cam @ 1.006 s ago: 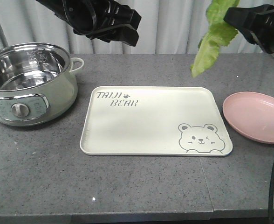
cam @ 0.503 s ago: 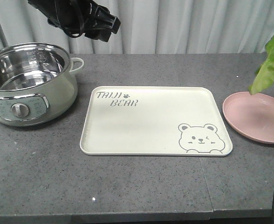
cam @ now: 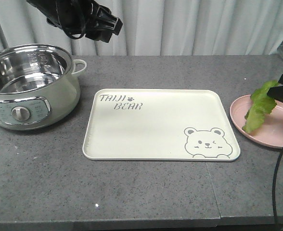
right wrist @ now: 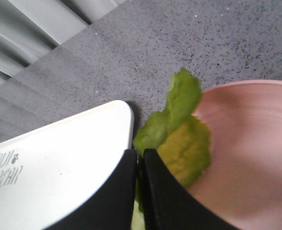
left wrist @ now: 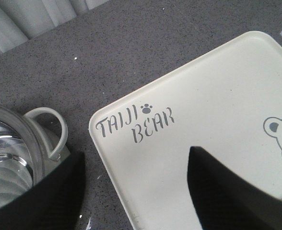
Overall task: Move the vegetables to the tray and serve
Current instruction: 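Lower the lettuce onto the pink plate with the right gripper and release, then grasp the rim of the pink plate with the right gripper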
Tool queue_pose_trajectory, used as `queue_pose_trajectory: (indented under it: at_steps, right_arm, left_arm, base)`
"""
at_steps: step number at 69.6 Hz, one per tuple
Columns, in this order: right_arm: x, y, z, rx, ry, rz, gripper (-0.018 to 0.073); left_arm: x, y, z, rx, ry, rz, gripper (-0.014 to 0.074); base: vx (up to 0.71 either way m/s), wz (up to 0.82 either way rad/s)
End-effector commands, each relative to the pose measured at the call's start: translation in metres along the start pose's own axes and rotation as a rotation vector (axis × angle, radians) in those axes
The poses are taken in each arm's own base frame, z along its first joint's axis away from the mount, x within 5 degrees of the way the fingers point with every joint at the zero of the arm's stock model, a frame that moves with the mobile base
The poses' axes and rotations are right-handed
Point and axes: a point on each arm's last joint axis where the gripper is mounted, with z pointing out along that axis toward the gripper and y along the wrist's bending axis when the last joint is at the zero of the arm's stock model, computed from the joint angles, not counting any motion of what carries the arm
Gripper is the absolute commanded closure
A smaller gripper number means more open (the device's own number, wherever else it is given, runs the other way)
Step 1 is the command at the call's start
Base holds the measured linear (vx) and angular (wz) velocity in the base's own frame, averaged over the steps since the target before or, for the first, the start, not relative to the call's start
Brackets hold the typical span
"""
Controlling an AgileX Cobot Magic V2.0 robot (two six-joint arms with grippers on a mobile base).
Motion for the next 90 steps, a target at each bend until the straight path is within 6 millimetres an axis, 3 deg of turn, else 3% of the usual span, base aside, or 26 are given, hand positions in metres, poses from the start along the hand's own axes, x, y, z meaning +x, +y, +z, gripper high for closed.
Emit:
queue_pose_trajectory:
  at_steps: [1, 20, 27, 53, 90]
  right_arm:
    - [-0.017, 0.012, -0.007, -0.034, -0.038, -0.043, 0.0482]
    - [-0.012, -0.001, -0.008, 0.085, 0.028, -0.064, 0.0113]
    - [-0.012, -0.007, -0.012, 0.120, 0.035, -0.019, 0.0046]
    - [-0.012, -0.014, -0.018, 0.203, 0.097, -0.034, 0.0045]
    - [-0.062, 0.016, -0.061, 0.396, 0.076, -0.120, 0.0076]
  left_arm:
    - [-0.006, 0.002, -0.031, -0.002, -0.093, -0.013, 0.0146]
    - [-0.006, 0.002, -0.031, -0.002, -0.093, -0.014, 0.0146]
    - [-0.006, 0.002, -0.031, -0.001, -0.093, -0.031, 0.0146]
    - [-0.006, 0.002, -0.031, -0.001, -0.091, -0.038, 0.0146]
    - [0.010, -0.001, -0.003, -0.002, 0.020, -0.029, 0.0146]
  base:
    - [0.00, 0.00]
    - [0.00, 0.00]
    - [0.00, 0.00]
    - [0.00, 0.00]
    - [0.00, 0.00]
